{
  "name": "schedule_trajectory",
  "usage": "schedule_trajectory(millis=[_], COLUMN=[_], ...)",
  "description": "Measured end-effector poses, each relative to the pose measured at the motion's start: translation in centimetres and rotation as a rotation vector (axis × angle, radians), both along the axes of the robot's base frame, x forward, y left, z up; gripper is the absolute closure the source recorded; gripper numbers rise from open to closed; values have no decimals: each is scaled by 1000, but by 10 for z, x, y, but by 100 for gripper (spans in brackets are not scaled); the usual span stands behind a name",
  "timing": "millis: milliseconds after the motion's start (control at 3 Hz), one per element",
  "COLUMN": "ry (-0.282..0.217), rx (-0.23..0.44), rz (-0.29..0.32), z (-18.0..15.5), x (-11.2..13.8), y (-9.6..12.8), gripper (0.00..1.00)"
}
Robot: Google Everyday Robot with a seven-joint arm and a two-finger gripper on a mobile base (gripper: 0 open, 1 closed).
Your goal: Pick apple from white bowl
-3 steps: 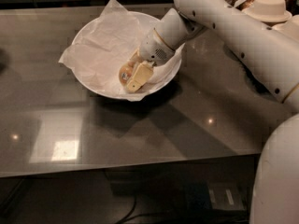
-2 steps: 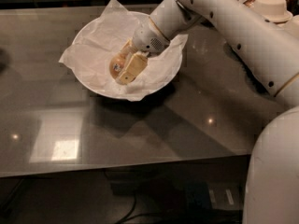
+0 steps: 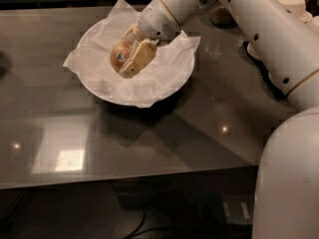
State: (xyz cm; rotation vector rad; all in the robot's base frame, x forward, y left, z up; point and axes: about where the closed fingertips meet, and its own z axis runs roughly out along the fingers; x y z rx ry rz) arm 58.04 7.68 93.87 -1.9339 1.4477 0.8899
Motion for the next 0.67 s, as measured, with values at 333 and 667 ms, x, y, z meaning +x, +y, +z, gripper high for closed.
schedule_trajectory(millis=[333, 667], ry=[-59, -62], rx=[36, 36], rz=[-7, -12], z=[23, 23], x=[-12, -12], y=[-18, -21], gripper=[100, 100])
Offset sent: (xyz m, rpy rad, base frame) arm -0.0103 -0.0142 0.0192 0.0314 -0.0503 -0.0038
